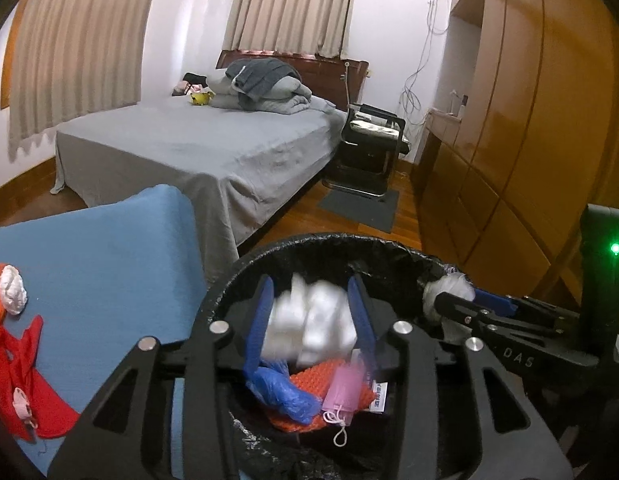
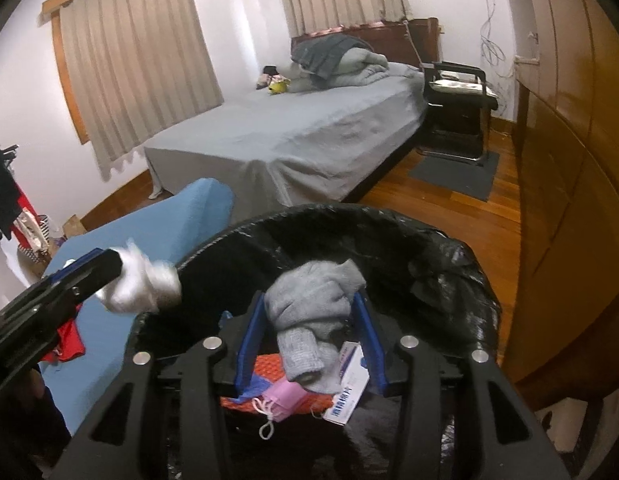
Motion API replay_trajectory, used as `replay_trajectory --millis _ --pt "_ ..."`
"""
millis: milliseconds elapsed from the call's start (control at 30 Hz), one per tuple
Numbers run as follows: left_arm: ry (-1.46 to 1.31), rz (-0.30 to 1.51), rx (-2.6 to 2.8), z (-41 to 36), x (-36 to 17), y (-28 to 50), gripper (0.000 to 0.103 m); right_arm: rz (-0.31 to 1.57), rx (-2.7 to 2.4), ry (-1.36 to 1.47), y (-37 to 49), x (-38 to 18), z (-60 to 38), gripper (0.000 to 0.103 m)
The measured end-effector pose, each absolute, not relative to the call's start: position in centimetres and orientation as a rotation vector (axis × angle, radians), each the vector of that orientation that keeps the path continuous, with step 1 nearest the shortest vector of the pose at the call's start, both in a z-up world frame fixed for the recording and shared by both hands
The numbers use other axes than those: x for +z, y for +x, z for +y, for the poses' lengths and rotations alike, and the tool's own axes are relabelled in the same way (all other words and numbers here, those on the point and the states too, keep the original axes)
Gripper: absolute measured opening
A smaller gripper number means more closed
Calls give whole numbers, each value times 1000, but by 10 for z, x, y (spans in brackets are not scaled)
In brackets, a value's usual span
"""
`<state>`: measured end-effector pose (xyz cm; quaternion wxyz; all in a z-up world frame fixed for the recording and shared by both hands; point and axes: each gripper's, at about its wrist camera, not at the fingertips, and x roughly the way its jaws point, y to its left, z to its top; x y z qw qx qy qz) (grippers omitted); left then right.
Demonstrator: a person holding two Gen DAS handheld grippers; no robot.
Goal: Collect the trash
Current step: 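Carry the tissues and grey sock over the bin and release both, then move both open grippers back over the mat and grasp the red plastic bag with the left gripper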
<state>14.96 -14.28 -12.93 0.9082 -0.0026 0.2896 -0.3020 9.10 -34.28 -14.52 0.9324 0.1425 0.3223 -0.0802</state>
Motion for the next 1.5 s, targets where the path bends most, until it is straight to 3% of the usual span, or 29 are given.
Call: replay_trajectory --millis 167,233,367,433,1000,1500 --pt "-4 590 -586 -134 -129 152 56 647 -177 290 89 -142 -344 57" --pt "-4 578 -560 -127 -127 152 67 643 -181 285 89 -141 -345 68" --pt "-2 556 -509 -109 -122 151 79 617 -178 260 90 -134 -333 90" --pt "-4 547 -471 -93 -119 150 86 606 -169 249 92 -129 -326 96" --pt "-30 502 -89 62 -103 149 86 597 110 148 149 -116 -195 97" --pt "-62 566 112 155 -134 148 86 628 254 87 182 -136 -102 97"
